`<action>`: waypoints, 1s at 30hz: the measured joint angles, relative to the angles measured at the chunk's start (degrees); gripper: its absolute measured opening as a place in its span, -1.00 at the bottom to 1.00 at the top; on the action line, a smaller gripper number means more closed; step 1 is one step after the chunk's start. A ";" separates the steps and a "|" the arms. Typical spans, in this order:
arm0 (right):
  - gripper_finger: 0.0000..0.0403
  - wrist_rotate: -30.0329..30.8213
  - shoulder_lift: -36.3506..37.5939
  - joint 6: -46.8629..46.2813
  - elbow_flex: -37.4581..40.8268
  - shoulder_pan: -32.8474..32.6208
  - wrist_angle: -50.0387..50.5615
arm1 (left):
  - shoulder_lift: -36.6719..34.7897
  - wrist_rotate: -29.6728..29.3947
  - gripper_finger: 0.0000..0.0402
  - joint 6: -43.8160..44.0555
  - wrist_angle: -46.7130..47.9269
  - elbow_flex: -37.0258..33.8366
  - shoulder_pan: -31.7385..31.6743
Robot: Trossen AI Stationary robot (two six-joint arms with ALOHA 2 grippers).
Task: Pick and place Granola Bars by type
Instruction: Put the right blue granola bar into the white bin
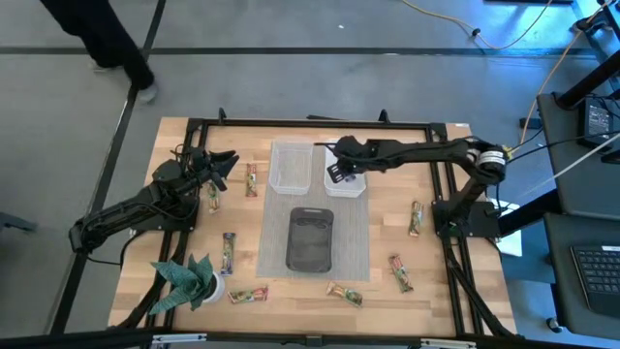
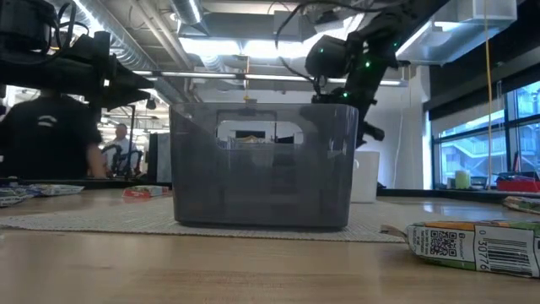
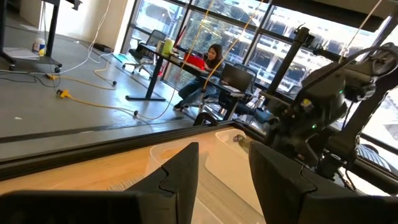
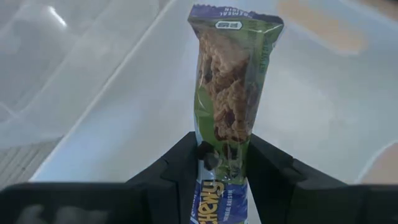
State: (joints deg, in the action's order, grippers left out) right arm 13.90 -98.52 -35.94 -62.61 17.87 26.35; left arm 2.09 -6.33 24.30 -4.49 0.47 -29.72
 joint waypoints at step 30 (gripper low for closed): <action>-0.36 -1.60 -1.51 -1.24 0.00 -0.02 -0.02 | -0.01 -0.02 -0.33 0.00 0.00 0.00 -0.01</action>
State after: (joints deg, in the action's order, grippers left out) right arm 12.29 -100.03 -37.19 -62.61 17.85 26.33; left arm 2.08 -6.35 24.29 -4.49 0.47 -29.73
